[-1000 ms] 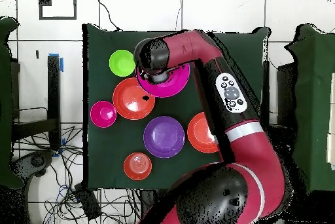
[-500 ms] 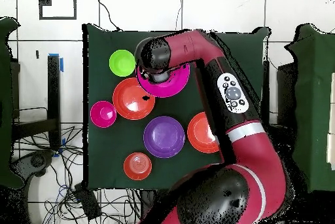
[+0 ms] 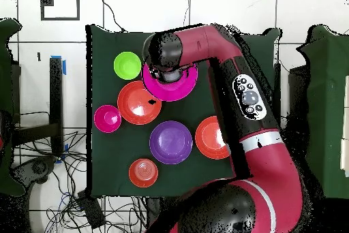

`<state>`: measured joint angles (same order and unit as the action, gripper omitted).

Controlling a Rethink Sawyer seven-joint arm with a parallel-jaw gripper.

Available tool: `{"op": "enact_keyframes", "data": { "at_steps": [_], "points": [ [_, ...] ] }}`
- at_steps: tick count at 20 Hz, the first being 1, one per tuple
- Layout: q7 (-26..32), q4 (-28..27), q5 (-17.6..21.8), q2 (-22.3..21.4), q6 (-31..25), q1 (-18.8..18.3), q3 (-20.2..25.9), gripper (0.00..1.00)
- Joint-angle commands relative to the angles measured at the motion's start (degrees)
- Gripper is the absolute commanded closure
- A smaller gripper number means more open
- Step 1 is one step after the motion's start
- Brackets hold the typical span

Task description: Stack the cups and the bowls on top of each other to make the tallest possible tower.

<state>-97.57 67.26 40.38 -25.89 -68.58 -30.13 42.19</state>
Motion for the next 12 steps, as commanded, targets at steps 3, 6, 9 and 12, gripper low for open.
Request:
{"op": "enact_keyframes", "data": {
  "at_steps": [3,6,9,12],
  "points": [
    [-6.75,-11.87,-1.47,0.41,-11.19,4.51,-7.09,0.00],
    [-8.67,-16.36,-1.55,2.09,-13.27,5.86,-8.11,0.00],
    [-12.33,-19.67,-1.88,3.52,-13.29,7.29,-9.37,0.00],
    [-18.59,-20.57,-2.68,4.42,-11.24,8.56,-11.16,0.00]
  ]
}}
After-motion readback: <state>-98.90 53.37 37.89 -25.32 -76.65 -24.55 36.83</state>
